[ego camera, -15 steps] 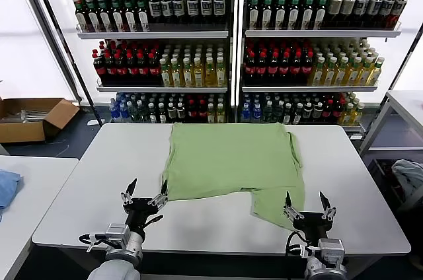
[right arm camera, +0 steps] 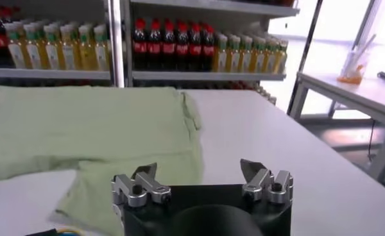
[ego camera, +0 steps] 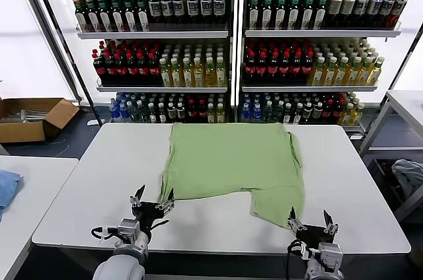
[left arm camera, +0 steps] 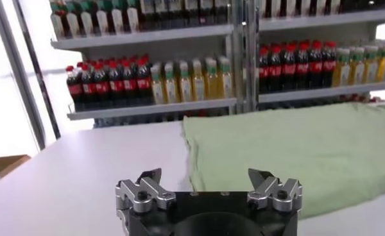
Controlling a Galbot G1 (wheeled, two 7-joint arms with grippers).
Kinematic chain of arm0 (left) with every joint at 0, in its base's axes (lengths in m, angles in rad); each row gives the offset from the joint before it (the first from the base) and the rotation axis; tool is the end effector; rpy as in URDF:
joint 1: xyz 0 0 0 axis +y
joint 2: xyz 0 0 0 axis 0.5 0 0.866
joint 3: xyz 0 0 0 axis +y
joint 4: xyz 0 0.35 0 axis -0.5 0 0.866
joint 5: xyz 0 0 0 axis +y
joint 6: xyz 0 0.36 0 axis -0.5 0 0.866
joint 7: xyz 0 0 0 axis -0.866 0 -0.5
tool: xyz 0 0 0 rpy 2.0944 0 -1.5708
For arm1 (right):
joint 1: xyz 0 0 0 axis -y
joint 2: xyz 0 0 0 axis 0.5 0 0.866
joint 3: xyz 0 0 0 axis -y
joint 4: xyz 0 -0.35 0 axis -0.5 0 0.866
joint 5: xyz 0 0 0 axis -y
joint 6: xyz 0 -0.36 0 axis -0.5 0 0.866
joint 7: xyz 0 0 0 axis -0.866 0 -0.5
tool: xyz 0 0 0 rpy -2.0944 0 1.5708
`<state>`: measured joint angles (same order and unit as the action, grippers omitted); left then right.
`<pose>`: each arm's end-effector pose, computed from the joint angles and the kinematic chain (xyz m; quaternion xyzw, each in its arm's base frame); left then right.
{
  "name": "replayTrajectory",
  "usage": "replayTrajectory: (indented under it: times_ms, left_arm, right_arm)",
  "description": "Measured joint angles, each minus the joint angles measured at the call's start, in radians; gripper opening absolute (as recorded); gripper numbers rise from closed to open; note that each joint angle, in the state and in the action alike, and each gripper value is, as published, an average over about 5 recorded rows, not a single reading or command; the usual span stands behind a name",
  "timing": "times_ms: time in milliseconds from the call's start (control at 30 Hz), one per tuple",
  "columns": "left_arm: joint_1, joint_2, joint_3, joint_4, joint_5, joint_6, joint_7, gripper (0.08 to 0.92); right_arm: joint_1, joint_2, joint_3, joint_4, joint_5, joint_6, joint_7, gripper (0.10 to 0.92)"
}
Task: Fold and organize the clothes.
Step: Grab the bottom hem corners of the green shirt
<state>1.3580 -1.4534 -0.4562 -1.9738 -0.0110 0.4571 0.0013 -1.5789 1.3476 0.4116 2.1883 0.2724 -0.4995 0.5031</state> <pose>0.2504 0.0023 -0.3010 -0.0430 -0.9809 -0.0484 0.1833 0.1777 0.0007 -0.2731 -0.1188 -0.9664 0.0147 0.2277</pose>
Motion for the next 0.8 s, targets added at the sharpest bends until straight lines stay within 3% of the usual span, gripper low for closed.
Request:
replayTrajectory:
  times_ms: [800]
  left_arm:
    - [-0.050, 0.013, 0.003, 0.093, -0.034, 0.013, 0.007, 0.823]
  right_arm:
    - [0.047, 0.045, -0.021, -0.090, 0.015, -0.007, -0.008, 0.823]
